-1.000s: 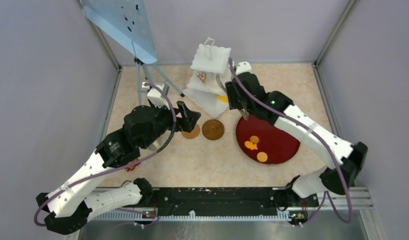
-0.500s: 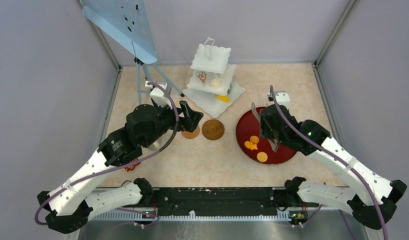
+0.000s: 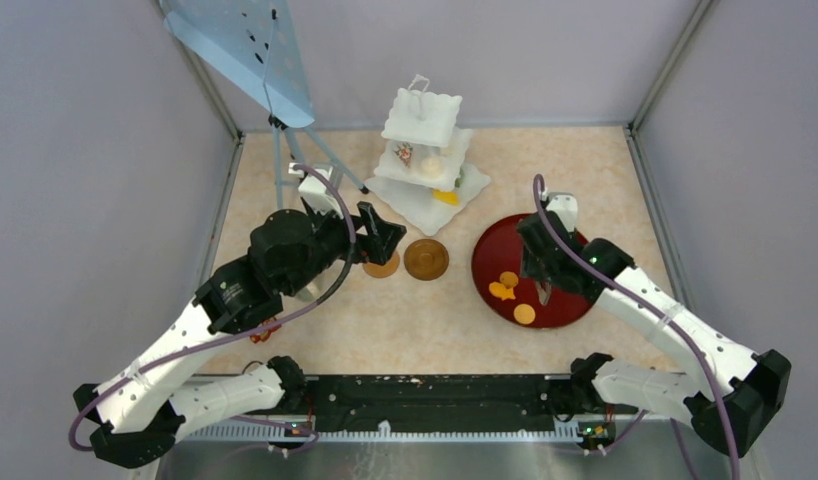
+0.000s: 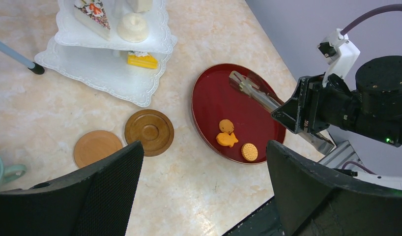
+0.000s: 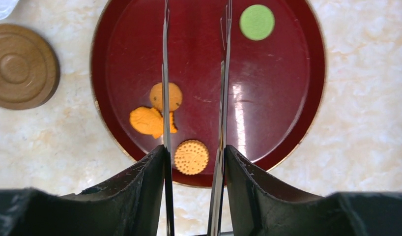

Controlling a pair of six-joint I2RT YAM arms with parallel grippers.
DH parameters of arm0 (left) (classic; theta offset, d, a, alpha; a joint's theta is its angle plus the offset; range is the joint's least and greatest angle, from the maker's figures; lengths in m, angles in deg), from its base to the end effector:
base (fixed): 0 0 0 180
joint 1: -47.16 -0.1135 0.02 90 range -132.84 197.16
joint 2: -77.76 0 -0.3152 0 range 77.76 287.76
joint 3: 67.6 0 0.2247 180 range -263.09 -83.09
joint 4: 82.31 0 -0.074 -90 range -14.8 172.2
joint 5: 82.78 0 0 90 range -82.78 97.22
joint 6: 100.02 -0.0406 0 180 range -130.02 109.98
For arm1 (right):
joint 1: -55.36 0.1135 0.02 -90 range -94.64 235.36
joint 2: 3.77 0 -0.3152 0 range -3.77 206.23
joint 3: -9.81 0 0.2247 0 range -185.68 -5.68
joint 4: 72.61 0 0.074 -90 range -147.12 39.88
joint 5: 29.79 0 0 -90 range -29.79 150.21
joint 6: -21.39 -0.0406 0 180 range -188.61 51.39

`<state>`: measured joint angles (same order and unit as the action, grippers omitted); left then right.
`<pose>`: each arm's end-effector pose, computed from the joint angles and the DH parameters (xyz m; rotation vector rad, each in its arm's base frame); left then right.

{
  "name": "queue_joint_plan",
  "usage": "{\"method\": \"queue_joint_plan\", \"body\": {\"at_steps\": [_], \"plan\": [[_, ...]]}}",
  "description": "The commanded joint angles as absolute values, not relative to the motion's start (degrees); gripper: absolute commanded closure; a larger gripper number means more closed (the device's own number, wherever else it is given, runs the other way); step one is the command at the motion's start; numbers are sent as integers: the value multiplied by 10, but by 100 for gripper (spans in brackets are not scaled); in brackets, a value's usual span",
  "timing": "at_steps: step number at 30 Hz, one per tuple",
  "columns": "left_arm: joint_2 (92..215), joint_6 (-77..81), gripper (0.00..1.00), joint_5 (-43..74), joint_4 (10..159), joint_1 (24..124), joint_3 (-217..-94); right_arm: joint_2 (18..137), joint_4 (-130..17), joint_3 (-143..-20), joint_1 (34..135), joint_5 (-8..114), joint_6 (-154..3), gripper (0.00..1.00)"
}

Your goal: Serve the afternoon tea

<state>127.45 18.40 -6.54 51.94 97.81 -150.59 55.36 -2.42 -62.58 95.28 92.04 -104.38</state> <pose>0.0802 -0.0825 0.4528 0.1798 1.8405 -0.7699 0.1182 0.0710 0.3447 0.1141 2.3627 -0.1014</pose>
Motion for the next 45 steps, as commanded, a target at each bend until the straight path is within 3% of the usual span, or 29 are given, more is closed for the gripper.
{"method": "queue_joint_plan", "body": {"at_steps": [1, 9, 19, 45], "plan": [[1264, 189, 1, -71, 528, 977, -1509, 548, -106, -624, 949, 863, -1011, 55], [1262, 190, 1, -68, 529, 977, -1508, 552, -85, -614, 932, 901, -1040, 52], [1258, 187, 1, -63, 514, 977, -1510, 514, -92, -541, 791, 859, -1098, 50], [1270, 190, 1, -63, 528, 977, -1508, 603, -130, -538, 773, 845, -1028, 51]]}}
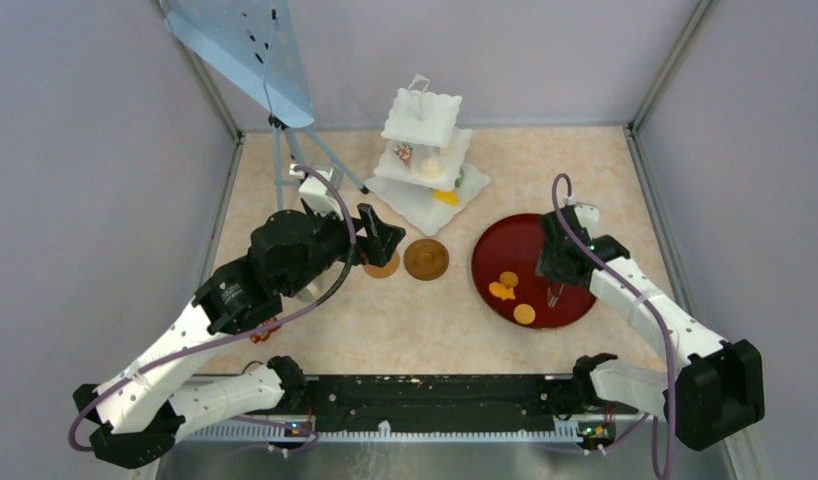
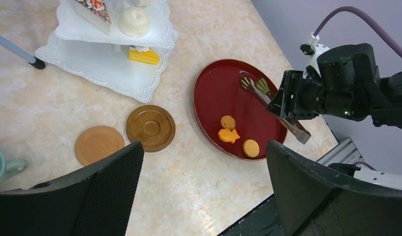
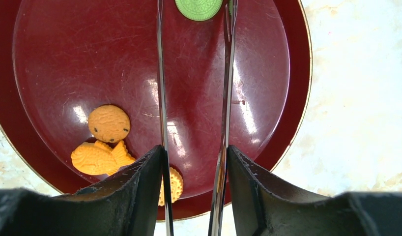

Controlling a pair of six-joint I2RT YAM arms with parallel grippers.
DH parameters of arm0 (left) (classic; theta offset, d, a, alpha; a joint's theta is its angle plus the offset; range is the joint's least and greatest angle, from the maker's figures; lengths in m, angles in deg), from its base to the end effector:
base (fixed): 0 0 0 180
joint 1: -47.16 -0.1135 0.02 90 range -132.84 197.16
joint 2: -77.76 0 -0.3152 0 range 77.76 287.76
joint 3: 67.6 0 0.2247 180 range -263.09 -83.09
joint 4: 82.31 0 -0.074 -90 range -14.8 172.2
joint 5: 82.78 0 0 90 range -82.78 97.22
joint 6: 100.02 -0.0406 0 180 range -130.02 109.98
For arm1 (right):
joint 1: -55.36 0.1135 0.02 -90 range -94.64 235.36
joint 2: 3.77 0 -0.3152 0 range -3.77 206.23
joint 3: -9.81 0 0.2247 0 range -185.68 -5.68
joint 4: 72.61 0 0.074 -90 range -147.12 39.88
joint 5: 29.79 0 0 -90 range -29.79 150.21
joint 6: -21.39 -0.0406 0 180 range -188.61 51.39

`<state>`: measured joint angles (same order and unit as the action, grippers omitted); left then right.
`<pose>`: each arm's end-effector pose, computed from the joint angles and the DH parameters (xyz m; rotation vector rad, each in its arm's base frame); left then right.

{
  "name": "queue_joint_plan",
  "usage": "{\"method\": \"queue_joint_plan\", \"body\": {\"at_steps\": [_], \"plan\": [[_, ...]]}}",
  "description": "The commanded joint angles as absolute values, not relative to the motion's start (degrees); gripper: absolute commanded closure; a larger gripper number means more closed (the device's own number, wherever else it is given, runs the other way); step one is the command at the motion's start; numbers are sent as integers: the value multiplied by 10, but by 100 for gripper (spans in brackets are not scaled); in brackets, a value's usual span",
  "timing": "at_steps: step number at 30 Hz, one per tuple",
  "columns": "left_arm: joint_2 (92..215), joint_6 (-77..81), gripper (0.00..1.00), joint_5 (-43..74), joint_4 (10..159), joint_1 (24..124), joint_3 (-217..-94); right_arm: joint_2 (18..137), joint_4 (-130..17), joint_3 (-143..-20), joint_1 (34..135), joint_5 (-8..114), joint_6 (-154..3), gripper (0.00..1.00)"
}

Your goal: Serve the afternoon tea

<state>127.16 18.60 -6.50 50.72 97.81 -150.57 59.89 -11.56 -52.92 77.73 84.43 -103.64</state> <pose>0.0787 -0.0809 0.4508 0.1816 1.8566 -0.7635 0.1515 0.0443 0.2943 0.4105 2.4813 -0.1717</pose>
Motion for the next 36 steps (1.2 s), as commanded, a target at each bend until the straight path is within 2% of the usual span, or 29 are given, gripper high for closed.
{"method": "queue_joint_plan", "body": {"at_steps": [1, 36], "plan": [[1269, 191, 1, -62, 528, 977, -1508, 604, -129, -539, 773, 843, -1029, 52], [1252, 185, 1, -91, 522, 977, -1509, 572, -102, -572, 773, 778, -999, 71]]}}
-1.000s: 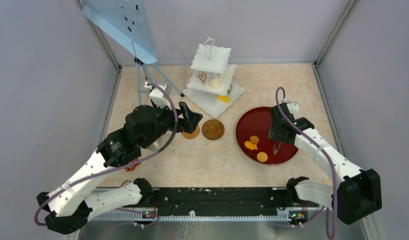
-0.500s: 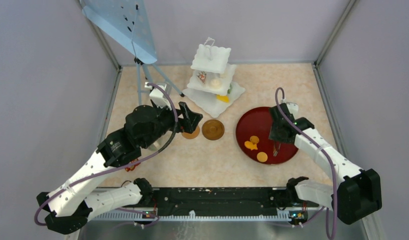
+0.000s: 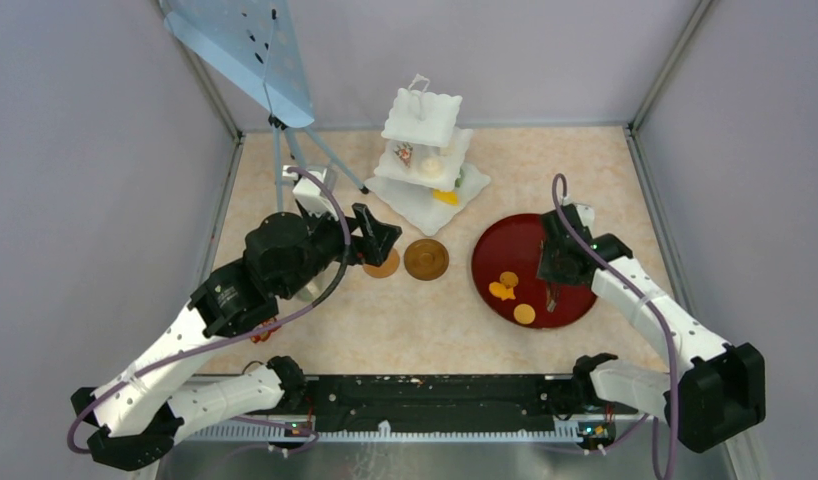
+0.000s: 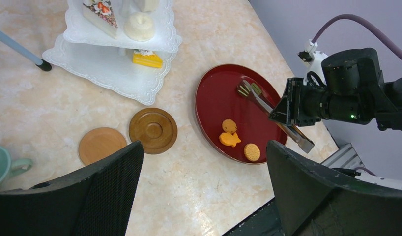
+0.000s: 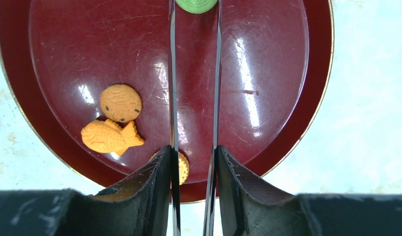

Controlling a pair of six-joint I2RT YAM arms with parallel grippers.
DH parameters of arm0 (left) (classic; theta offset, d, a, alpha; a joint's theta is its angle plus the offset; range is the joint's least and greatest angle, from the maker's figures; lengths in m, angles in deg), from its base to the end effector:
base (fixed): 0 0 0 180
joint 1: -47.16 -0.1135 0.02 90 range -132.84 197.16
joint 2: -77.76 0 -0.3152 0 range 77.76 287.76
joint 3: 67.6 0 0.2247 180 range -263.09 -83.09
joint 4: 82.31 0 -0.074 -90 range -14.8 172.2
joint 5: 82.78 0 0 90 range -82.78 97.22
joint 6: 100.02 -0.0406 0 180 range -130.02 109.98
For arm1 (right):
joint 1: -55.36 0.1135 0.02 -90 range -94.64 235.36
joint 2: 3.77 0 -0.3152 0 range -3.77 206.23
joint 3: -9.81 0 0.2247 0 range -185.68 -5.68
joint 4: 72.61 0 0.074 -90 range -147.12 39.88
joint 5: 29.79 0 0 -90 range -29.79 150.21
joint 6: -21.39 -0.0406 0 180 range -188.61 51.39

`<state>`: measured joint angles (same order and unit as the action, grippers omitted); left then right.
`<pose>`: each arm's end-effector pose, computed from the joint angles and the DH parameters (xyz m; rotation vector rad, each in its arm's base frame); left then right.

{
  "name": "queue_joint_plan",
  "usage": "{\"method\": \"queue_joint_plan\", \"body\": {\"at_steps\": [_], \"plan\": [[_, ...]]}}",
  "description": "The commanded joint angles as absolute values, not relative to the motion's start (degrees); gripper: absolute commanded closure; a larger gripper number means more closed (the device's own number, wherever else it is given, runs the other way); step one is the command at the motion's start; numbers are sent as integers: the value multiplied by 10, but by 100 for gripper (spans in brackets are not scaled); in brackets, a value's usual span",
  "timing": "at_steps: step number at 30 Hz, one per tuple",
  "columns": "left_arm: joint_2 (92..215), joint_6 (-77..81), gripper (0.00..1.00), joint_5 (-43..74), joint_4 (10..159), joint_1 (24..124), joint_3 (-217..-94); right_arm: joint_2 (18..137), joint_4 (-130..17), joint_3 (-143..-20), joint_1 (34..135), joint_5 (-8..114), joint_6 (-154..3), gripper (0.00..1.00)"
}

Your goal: Serve the afternoon tea

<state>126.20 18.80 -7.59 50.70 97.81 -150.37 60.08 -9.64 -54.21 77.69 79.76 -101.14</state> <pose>0.0758 -0.0761 0.4513 0.1605 1.8428 -0.7573 0.1505 0.0471 0.2973 0.3346 2.5464 -0.1064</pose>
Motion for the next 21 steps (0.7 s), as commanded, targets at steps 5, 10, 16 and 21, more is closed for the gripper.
{"method": "queue_joint_plan", "body": {"at_steps": [5, 10, 16, 21], "plan": [[1250, 186, 1, -91, 520, 977, -1510, 558, -95, -571, 774, 774, -996, 72], [1250, 189, 1, -89, 520, 977, -1508, 548, -94, -568, 773, 766, -996, 72], [1257, 188, 1, -84, 525, 977, -1510, 543, -98, -576, 773, 757, -985, 73], [1268, 184, 1, -81, 528, 977, -1517, 512, -109, -578, 774, 731, -974, 73]]}}
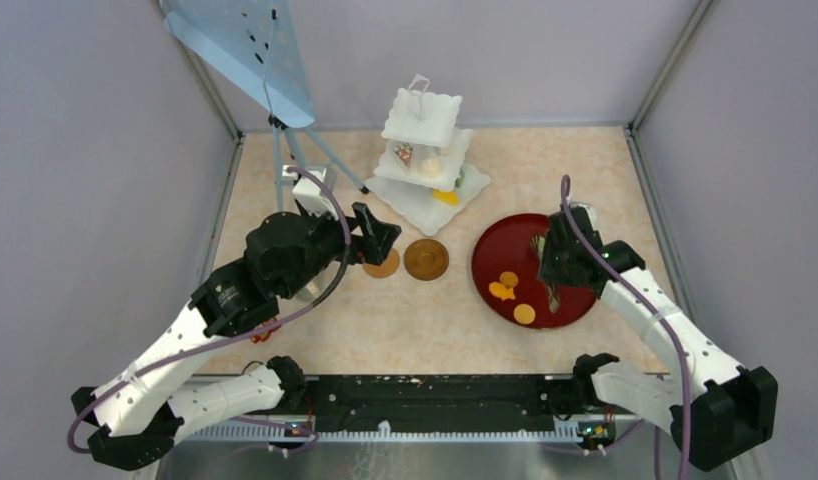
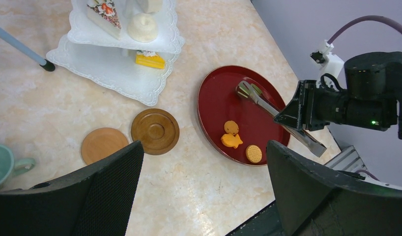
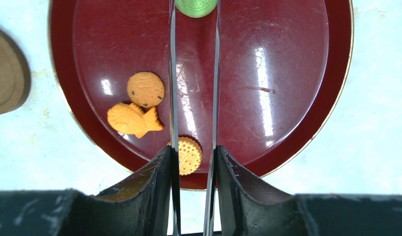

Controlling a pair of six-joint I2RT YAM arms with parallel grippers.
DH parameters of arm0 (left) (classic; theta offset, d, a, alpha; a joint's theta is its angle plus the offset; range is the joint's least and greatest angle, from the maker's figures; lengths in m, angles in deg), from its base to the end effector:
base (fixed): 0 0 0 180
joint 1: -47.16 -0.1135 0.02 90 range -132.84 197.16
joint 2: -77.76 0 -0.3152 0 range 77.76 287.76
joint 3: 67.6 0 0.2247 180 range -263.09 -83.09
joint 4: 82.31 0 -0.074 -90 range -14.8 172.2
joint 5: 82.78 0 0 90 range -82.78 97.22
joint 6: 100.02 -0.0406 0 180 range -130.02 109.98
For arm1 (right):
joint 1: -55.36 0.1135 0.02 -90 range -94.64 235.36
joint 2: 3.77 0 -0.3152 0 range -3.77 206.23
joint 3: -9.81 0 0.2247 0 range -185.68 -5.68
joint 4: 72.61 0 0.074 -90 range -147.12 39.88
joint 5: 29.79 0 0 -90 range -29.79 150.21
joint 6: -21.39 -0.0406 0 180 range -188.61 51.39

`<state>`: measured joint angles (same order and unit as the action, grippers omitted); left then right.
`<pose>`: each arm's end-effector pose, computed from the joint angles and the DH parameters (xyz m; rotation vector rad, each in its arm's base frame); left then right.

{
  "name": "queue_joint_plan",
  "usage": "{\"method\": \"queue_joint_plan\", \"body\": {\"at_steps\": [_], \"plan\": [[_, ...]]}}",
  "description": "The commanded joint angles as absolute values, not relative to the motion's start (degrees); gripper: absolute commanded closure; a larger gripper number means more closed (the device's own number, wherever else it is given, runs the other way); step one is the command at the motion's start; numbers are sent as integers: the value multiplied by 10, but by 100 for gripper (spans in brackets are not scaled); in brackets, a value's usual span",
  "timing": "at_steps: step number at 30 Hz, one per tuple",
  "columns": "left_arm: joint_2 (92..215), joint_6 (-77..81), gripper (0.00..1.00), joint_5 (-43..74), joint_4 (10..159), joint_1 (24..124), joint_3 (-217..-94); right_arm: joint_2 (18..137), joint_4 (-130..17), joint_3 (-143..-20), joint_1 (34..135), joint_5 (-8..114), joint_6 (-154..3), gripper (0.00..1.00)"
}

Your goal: Serve the afternoon tea

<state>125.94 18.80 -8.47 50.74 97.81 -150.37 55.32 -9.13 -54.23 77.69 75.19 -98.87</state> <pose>0.0752 -0.0744 0.4518 0.1473 1.8357 -0.7475 0.1345 0.0439 0.3068 0.2692 2.5249 0.0176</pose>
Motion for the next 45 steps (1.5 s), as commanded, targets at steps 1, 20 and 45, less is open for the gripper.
{"method": "queue_joint_plan", "body": {"at_steps": [1, 20, 45], "plan": [[1270, 183, 1, -81, 529, 977, -1518, 505, -108, -579, 773, 726, -974, 73], [1283, 182, 1, -97, 532, 977, -1532, 488, -210, -708, 774, 570, -883, 74], [1246, 179, 1, -152, 498, 977, -1522, 837, -254, -1056, 857, 644, -798, 73]]}}
